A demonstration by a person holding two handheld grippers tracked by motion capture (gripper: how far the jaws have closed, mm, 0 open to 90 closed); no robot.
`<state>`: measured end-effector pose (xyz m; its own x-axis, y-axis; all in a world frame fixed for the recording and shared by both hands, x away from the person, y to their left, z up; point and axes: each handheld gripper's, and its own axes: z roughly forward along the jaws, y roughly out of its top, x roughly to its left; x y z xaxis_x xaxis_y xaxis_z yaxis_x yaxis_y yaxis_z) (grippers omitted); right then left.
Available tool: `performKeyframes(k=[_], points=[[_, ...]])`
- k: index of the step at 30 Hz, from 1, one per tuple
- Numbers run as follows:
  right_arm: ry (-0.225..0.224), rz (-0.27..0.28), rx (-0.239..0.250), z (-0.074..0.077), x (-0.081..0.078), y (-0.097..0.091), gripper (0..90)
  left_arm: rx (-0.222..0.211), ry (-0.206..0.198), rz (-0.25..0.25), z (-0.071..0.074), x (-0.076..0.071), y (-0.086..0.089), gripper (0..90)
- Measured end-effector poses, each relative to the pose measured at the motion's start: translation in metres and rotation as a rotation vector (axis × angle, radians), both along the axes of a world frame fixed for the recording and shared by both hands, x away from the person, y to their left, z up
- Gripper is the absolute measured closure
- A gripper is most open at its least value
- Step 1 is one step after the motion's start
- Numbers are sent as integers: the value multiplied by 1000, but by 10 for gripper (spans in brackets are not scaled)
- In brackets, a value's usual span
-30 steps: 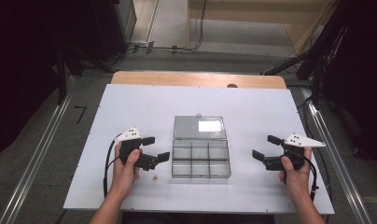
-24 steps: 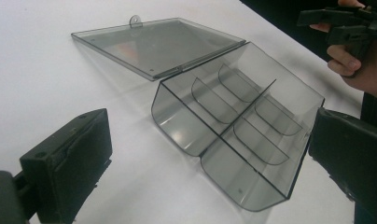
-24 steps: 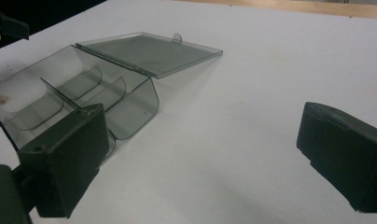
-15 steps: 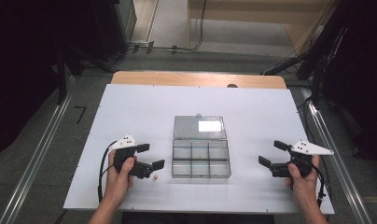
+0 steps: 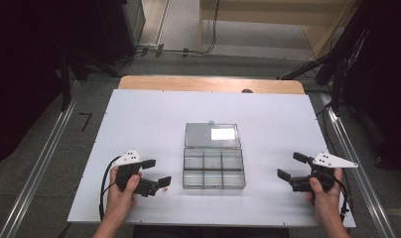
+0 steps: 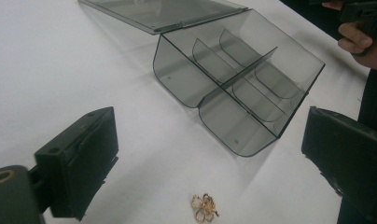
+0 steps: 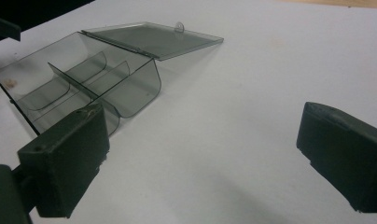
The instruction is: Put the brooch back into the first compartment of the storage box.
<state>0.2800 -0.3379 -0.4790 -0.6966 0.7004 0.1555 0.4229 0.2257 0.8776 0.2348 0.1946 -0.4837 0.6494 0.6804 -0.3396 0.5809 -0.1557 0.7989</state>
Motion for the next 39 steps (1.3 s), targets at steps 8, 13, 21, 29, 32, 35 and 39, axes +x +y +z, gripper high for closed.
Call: performKeyframes(k=[8,13,21,29,32,35,39], points=[[-1,4,5,-2,1,-1,8,33,7,13,-1,-8,-4,139],[4,5,2,-4,2,-1,9,74,11,53,0,-13,-3,249],[7,1,-7,-7,5,-1,11,93,41,42,-3,-19,2,414],[10,5,-15,-8,7,-1,11,103,71,-5,-9,-21,2,626],[11,-6,-34,-9,8,0,14,130,73,-8,-10,-21,-2,666],[13,-12,-41,-10,8,1,14,155,85,-17,-13,-21,-6,668],[13,-15,-46,-10,8,0,15,173,88,-18,-15,-21,-9,668]])
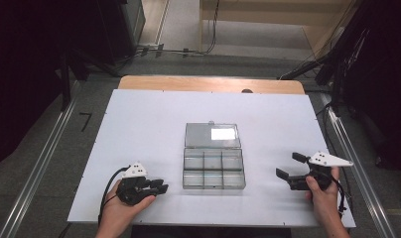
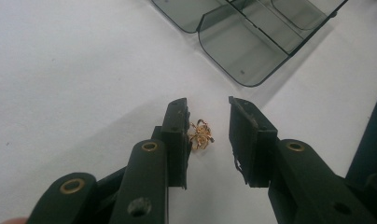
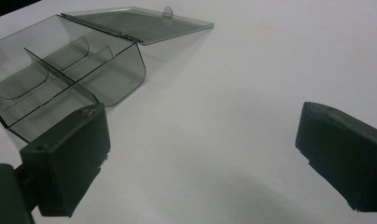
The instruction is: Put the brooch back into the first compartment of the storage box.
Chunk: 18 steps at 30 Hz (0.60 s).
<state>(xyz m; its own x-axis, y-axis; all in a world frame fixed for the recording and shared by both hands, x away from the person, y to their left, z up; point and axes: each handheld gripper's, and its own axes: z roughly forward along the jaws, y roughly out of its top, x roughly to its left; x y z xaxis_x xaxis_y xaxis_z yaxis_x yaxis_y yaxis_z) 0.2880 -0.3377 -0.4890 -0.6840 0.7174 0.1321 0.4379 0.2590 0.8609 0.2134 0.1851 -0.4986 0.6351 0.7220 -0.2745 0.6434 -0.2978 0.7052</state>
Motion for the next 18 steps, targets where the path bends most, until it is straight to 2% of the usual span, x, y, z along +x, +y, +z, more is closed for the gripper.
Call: performKeyframes(k=[3,5,18], points=[[-1,-3,4,0,0,0,16,21,0,17,-2,0,-1,685],[-8,-12,-16,0,-1,1,17,29,2,20,-3,0,-1,706],[-8,-10,-19,-1,-1,1,17,25,25,12,-5,2,1,837]])
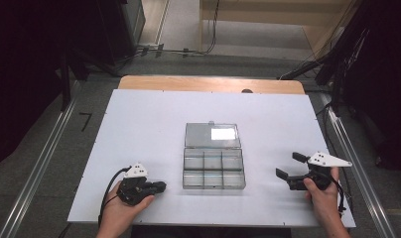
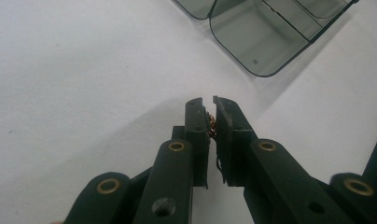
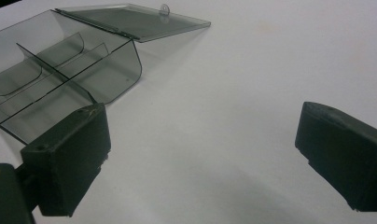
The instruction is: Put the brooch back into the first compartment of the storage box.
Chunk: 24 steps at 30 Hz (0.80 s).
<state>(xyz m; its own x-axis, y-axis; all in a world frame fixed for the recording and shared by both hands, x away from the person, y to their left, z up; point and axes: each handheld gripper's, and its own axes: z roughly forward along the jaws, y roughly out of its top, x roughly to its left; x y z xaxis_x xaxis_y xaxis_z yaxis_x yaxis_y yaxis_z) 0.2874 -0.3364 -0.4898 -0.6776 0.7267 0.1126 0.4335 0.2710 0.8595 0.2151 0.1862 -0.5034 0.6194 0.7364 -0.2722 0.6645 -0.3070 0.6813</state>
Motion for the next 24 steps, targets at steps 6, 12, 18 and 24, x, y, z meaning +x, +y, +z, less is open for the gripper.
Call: performKeyframes(k=[6,12,18,24], points=[[2,1,-1,-1,0,0,17,-6,-4,-2,-1,1,3,894],[1,2,-5,-2,1,1,17,11,-14,-18,-1,1,1,895],[3,2,-6,-2,1,1,17,56,-39,-26,2,0,-3,898],[1,6,-1,-2,1,1,17,49,-61,-16,7,0,-3,900]])
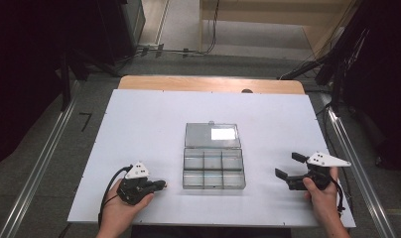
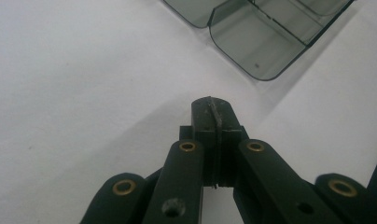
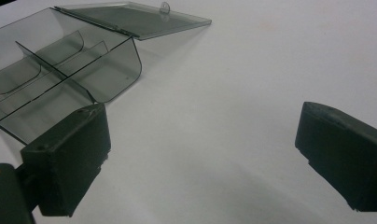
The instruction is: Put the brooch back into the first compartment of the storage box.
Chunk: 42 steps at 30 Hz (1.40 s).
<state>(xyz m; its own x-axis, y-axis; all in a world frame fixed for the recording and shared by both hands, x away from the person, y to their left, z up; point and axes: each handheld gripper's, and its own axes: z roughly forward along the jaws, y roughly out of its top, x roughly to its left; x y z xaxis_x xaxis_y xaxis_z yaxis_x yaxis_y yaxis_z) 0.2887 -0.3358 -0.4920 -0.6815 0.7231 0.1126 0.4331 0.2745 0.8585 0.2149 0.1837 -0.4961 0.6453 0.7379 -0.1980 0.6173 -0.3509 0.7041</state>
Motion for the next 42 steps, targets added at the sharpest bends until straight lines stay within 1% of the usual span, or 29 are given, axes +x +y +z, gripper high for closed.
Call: performKeyframes(k=[7,13,26,29,32,38,39,42], points=[[-7,9,10,1,-1,-1,16,-28,-27,20,6,-1,4,900],[-6,13,32,1,-1,-2,16,-30,-46,22,11,-1,4,900],[-5,18,30,1,-2,-1,17,-55,-69,22,20,2,4,900],[-6,18,32,1,-2,-2,17,-47,-79,21,23,2,2,900],[-7,17,32,1,-3,-2,16,-60,-73,27,24,3,1,900],[-5,15,35,1,-3,-2,17,-54,-85,21,29,5,-2,900],[-4,15,34,1,-3,-2,16,-61,-87,21,30,6,-3,900],[-6,16,33,1,-3,-1,16,-59,-91,17,32,7,-4,900]])
